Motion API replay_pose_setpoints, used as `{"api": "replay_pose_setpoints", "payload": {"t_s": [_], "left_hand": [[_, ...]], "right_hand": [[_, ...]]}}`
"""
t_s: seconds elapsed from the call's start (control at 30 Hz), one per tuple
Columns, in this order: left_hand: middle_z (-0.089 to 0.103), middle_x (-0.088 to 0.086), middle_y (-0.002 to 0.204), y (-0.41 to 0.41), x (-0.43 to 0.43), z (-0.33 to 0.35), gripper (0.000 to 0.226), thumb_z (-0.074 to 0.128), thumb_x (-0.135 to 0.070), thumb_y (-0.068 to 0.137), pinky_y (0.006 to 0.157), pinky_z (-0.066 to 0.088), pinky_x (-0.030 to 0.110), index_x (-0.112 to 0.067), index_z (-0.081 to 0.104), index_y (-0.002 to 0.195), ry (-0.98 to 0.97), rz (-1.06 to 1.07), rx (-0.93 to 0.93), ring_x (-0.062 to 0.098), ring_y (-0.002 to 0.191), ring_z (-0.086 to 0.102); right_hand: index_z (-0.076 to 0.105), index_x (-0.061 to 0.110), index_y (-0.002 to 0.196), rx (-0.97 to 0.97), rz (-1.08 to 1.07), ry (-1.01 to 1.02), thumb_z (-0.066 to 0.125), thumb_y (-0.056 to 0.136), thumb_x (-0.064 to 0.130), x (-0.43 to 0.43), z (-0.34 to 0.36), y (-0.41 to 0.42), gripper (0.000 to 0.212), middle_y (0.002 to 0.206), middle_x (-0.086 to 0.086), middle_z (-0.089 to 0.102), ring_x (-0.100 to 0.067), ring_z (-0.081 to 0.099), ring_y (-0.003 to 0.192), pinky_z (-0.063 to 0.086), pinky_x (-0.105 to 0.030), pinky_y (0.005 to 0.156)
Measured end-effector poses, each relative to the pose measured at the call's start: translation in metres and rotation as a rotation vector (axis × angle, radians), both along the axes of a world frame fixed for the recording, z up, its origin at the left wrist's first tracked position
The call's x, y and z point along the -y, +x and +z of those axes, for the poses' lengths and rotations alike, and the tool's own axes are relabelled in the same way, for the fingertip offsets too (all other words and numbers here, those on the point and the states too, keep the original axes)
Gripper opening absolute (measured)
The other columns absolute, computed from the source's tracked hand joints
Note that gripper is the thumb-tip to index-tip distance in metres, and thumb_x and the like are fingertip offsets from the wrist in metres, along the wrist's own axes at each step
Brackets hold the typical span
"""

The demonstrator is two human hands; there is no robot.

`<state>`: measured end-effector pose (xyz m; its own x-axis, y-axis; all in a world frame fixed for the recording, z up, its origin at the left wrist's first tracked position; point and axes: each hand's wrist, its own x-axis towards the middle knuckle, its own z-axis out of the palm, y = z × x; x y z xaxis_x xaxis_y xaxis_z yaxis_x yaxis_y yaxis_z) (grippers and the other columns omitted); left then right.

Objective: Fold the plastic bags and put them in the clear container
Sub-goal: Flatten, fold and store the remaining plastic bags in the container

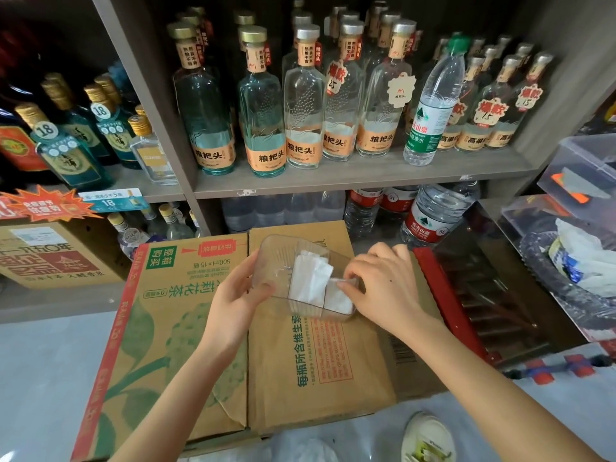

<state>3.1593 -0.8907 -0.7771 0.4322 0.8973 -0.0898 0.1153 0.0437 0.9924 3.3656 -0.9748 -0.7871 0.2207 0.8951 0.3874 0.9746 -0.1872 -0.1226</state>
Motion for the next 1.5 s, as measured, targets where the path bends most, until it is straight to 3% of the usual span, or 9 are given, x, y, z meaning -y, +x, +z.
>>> {"api": "replay_pose_setpoints", "payload": {"t_s": [0.33, 0.53, 0.63, 0.77, 0.97, 1.1, 1.23, 1.37, 1.5], "left_hand": [[0.062, -0.032, 0.108, -0.009, 0.009, -0.002, 0.059, 0.057, 0.007, 0.087, 0.074, 0.042, 0.0, -0.039, 0.052, 0.122, 0.004, 0.011, 0.022, -0.019, 0.101, 0.055], [0.061, -0.036, 0.108, -0.012, 0.013, -0.004, 0.059, 0.058, 0.006, 0.088, 0.077, 0.04, -0.001, -0.047, 0.053, 0.114, 0.008, 0.006, 0.03, -0.019, 0.105, 0.054], [0.06, -0.034, 0.113, -0.012, 0.012, -0.006, 0.06, 0.057, 0.005, 0.088, 0.079, 0.04, -0.001, -0.049, 0.052, 0.114, 0.004, 0.0, 0.037, -0.018, 0.109, 0.053], [0.062, -0.036, 0.108, -0.012, 0.012, -0.008, 0.06, 0.055, 0.008, 0.089, 0.08, 0.041, 0.001, -0.047, 0.053, 0.113, -0.002, 0.013, 0.041, -0.017, 0.107, 0.054], [0.058, -0.032, 0.112, -0.008, 0.009, -0.006, 0.053, 0.054, 0.0, 0.093, 0.076, 0.04, -0.001, -0.048, 0.051, 0.116, -0.003, -0.006, 0.029, -0.021, 0.102, 0.054], [0.056, -0.034, 0.114, -0.007, 0.008, -0.006, 0.044, 0.057, -0.016, 0.094, 0.079, 0.04, 0.003, -0.05, 0.047, 0.12, -0.013, -0.015, -0.005, -0.023, 0.101, 0.052], [0.054, -0.028, 0.122, -0.006, 0.006, -0.008, 0.047, 0.058, -0.05, 0.083, 0.099, 0.037, 0.022, -0.053, 0.042, 0.127, -0.025, -0.007, -0.07, -0.007, 0.116, 0.049], [0.049, -0.019, 0.138, -0.001, 0.003, -0.008, 0.074, 0.054, -0.06, 0.078, 0.111, 0.034, 0.034, -0.033, 0.039, 0.145, -0.006, 0.017, -0.11, 0.003, 0.129, 0.044], [0.042, -0.014, 0.148, 0.007, -0.005, -0.009, 0.073, 0.05, -0.06, 0.084, 0.112, 0.032, 0.033, -0.029, 0.035, 0.148, 0.028, 0.031, -0.124, 0.005, 0.135, 0.038]], "right_hand": [[0.076, 0.027, 0.064, 0.088, -0.132, -0.152, 0.084, 0.063, 0.044, -0.009, -0.004, -0.008, 0.02, 0.108, -0.006, 0.068, -0.029, 0.056, 0.096, 0.025, -0.039, 0.082], [0.074, 0.031, 0.07, -0.103, -0.061, 0.088, 0.085, 0.063, 0.035, 0.01, -0.005, -0.008, 0.014, 0.122, -0.002, 0.063, -0.027, 0.051, 0.113, 0.025, -0.041, 0.094], [0.076, 0.036, 0.077, -0.093, -0.077, -0.092, 0.085, 0.059, 0.046, 0.012, -0.005, -0.011, 0.023, 0.138, -0.007, 0.054, -0.032, 0.044, 0.128, 0.015, -0.048, 0.107], [0.067, 0.044, 0.109, -0.029, -0.172, -0.417, 0.07, 0.073, 0.061, -0.003, -0.004, -0.021, 0.041, 0.16, -0.004, 0.013, -0.029, 0.005, 0.146, -0.01, -0.053, 0.114], [0.064, 0.045, 0.112, -0.127, -0.227, -0.531, 0.071, 0.072, 0.058, -0.017, -0.006, -0.02, 0.043, 0.16, -0.004, 0.009, -0.029, 0.002, 0.147, -0.006, -0.055, 0.115], [0.064, 0.046, 0.112, -0.357, -0.225, -0.37, 0.069, 0.075, 0.057, 0.0, 0.006, -0.008, 0.038, 0.159, 0.001, 0.019, -0.023, 0.012, 0.146, 0.002, -0.05, 0.116], [0.064, 0.036, 0.117, -0.839, -0.202, -0.067, 0.074, 0.08, 0.036, 0.031, 0.009, 0.001, 0.038, 0.145, 0.007, 0.043, -0.011, 0.036, 0.136, 0.026, -0.042, 0.113], [0.046, 0.036, 0.138, -1.211, -0.071, -0.132, 0.079, 0.076, 0.027, 0.036, -0.012, -0.002, 0.071, 0.141, 0.018, 0.044, -0.004, 0.041, 0.131, 0.031, -0.036, 0.113], [0.039, 0.028, 0.145, -1.29, -0.003, -0.107, 0.08, 0.074, 0.021, 0.018, -0.028, 0.002, 0.082, 0.144, 0.013, 0.046, -0.005, 0.045, 0.13, 0.034, -0.044, 0.112]]}}
